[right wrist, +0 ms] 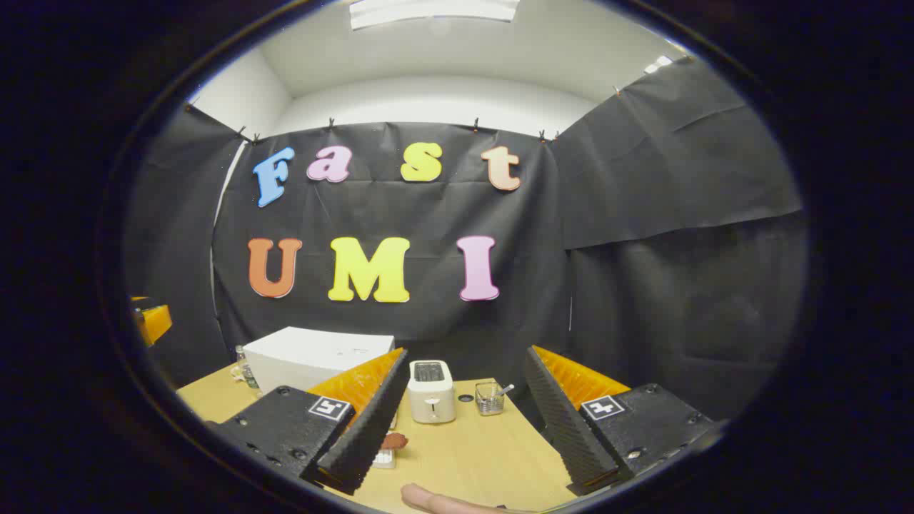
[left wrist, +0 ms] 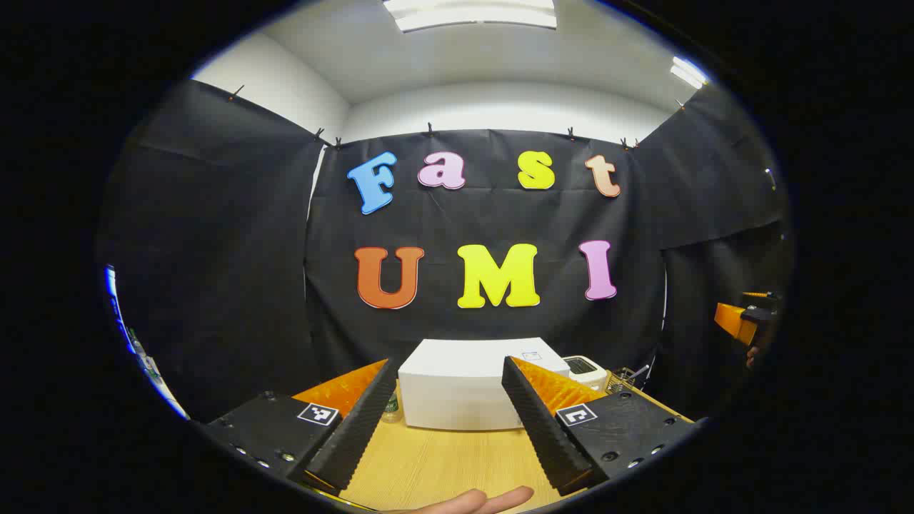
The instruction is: Open the microwave oven with the left hand, put the food in, and close the microwave oven.
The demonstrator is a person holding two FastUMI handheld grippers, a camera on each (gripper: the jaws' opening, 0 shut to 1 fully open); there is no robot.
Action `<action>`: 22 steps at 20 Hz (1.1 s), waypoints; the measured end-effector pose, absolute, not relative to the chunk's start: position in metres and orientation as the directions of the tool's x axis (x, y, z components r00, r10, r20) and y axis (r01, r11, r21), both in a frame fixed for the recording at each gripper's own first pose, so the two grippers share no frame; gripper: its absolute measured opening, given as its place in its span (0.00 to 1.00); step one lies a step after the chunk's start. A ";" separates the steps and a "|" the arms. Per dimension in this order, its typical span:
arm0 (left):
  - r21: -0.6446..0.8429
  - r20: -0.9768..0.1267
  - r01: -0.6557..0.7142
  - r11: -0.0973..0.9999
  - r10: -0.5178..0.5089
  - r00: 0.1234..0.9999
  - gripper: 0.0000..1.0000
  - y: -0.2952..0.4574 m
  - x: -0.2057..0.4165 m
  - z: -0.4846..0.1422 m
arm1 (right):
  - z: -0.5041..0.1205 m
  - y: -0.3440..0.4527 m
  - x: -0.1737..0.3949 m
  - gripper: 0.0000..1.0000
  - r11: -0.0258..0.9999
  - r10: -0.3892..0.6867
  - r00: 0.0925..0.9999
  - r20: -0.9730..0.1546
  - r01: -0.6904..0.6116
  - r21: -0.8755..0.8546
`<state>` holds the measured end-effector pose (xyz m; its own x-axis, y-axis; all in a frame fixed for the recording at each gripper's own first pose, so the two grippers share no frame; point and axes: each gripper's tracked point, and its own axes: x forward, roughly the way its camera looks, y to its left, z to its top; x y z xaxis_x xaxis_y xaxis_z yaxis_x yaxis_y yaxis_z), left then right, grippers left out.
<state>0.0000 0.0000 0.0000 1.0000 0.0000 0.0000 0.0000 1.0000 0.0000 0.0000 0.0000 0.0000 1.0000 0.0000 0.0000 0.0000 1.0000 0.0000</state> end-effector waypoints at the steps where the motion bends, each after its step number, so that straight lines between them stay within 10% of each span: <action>1: 0.004 0.004 0.007 1.000 -0.007 1.000 0.94 -0.001 -0.001 0.001 | 0.000 0.003 -0.001 0.94 1.000 0.007 1.000 -0.005 -0.007 -0.003; 22: 0.026 -0.013 0.021 0.999 -0.020 1.000 0.96 -0.014 -0.002 -0.013 | -0.015 -0.010 0.014 1.00 1.000 0.002 1.000 -0.015 -0.002 -0.012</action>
<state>-0.0015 -0.0138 -0.0128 0.9997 -0.0204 -0.0133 0.0207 0.9995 0.0256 0.0138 -0.0097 -0.0149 0.9999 0.0018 -0.0145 -0.0019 0.9999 -0.0119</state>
